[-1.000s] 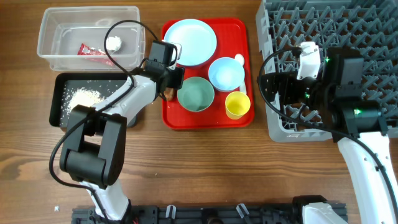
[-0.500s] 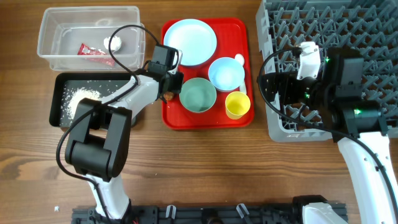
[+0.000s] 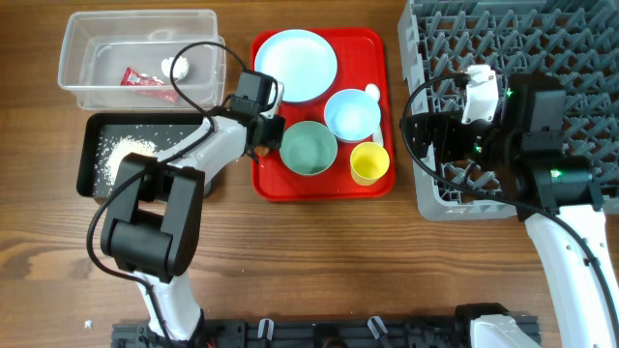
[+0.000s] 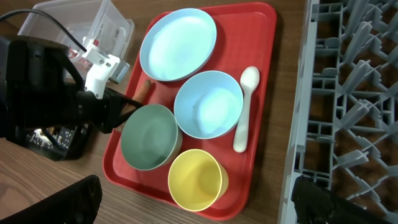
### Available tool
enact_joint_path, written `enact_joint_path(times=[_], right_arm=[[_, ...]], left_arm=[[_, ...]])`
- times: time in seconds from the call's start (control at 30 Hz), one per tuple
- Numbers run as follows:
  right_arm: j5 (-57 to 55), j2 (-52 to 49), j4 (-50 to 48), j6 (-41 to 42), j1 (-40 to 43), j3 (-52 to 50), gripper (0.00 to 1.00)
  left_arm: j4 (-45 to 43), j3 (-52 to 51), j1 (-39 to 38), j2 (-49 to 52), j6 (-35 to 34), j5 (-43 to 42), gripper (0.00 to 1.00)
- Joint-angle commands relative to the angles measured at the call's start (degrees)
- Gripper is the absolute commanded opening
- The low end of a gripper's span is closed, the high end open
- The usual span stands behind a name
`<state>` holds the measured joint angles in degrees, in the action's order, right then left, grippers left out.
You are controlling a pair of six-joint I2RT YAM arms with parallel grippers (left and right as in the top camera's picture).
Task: Sort waste into correct bins and load items into the dishwasher rack
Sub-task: 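Grasp the carrot on the red tray with the left gripper, then carry the carrot to the black tray and release it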
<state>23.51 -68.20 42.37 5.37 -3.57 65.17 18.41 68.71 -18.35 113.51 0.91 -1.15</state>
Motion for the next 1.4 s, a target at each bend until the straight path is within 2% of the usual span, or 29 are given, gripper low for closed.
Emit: enact_joint_path(times=[0.0, 0.23, 0.47, 0.73, 0.87, 1.0, 1.23, 1.37], right_arm=[[-0.61, -0.28, -0.28, 0.63, -0.33, 1.46, 1.0], [-0.63, -0.28, -0.31, 0.59, -0.33, 1.46, 1.0], [-1.29, -0.28, -0.31, 0.61, -0.33, 1.46, 1.0], [-1.7, -0.28, -0.39, 0.61, -0.33, 1.46, 1.0], [-1.68, -0.28, -0.37, 0.59, -0.33, 1.46, 0.99], [-1.66, -0.28, -0.35, 0.63, -0.33, 1.46, 1.0], [-1.66, -0.28, -0.31, 0.63, -0.33, 1.46, 1.0], [-1.68, -0.28, -0.31, 0.61, -0.33, 1.46, 1.0]], left_arm=[[-0.04, 0.22, -0.17, 0.59, -0.07, -0.94, 0.11], [0.81, 2.14, -0.15, -3.43, -1.66, -1.07, 0.11], [5.33, 6.45, 0.68, -15.47, -6.43, -1.11, 0.1], [15.85, 6.45, 8.83, -26.14, -15.17, 2.97, 0.13], [22.23, 6.1, 15.34, -25.92, -16.83, 6.43, 0.08], [24.9, 4.17, 21.97, -24.65, -19.63, 6.64, 0.08], [22.53, -0.87, 30.08, -20.11, -26.69, 6.64, 0.07], [18.27, -3.67, 31.12, -15.1, -27.17, 6.62, 0.05]])
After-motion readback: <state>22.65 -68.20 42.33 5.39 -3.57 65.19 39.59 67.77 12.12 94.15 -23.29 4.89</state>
